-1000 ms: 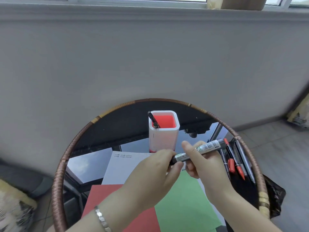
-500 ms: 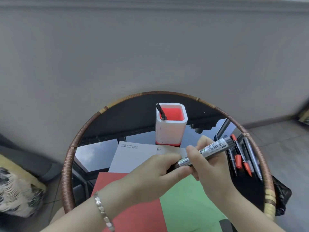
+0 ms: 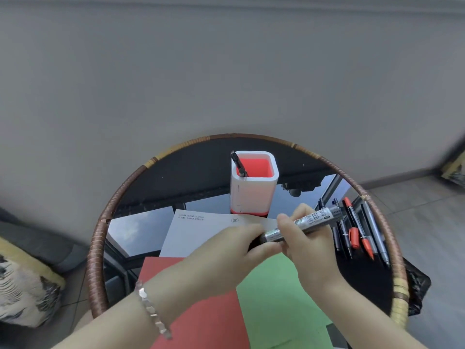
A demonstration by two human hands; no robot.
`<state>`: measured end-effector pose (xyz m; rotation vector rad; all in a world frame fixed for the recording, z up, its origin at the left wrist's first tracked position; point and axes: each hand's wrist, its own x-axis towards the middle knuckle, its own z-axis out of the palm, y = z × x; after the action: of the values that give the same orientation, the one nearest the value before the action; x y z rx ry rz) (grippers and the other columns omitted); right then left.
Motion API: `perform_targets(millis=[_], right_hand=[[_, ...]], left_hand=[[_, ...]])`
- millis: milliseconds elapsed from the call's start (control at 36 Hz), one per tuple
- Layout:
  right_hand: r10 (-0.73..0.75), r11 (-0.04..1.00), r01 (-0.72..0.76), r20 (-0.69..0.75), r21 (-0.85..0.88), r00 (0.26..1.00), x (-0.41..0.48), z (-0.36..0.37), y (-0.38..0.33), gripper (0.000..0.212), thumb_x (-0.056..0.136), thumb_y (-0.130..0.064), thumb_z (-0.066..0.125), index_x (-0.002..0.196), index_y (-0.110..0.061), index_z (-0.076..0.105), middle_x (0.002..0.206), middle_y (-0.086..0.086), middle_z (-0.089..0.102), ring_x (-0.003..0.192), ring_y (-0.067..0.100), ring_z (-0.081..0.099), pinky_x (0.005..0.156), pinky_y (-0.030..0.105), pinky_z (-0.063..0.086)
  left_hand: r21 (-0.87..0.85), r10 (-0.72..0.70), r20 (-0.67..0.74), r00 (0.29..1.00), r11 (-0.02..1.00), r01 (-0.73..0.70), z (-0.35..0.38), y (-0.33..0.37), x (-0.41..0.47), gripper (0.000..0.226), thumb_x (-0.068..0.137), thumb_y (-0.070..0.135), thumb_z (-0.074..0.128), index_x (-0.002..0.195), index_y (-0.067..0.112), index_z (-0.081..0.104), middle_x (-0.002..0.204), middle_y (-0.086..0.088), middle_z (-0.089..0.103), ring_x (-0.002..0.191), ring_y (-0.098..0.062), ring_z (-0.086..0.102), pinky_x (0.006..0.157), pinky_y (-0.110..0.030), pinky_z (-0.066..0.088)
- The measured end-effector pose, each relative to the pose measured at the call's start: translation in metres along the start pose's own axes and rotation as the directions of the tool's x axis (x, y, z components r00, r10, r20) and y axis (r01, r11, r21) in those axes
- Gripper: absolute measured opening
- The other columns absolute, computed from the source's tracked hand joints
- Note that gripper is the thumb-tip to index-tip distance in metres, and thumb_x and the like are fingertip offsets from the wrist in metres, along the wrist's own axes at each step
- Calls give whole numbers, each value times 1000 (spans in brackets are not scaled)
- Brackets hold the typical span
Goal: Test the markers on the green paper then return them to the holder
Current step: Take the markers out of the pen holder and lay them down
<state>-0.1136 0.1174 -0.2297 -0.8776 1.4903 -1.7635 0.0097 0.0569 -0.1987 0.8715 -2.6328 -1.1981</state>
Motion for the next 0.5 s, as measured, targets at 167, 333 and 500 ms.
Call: perform_targets(millis=[167, 333, 500], right_hand=[[66, 998, -66, -147, 5, 987, 1, 5, 0, 41, 82, 1, 54, 51, -17, 34, 47, 2, 34, 47, 15, 32, 50, 28, 28], [-32, 997, 36, 50, -68, 998, -6, -3, -11, 28, 59, -32, 61, 48, -24, 36, 44, -8, 33, 45, 12, 29, 43, 23, 27], [57, 996, -61, -63, -63, 996, 10, -17, -32, 44, 84, -5, 55, 49, -22, 34, 41, -10, 31, 41, 9, 27, 41, 17, 25]], left_hand=[[259, 297, -257, 920, 938, -230, 20, -2, 3, 26, 96, 34, 28, 90, 17, 46, 76, 4, 51, 68, -22, 52, 58, -34, 40], [365, 446, -281, 850, 869, -335, 20, -18, 1, 19, 91, 41, 34, 86, 23, 38, 50, 11, 31, 42, -17, 28, 36, -23, 23], [161, 205, -228, 952, 972, -171, 14, -19, -8, 35, 88, 55, 34, 115, 34, 29, 66, 10, 39, 61, -5, 41, 55, -18, 32]])
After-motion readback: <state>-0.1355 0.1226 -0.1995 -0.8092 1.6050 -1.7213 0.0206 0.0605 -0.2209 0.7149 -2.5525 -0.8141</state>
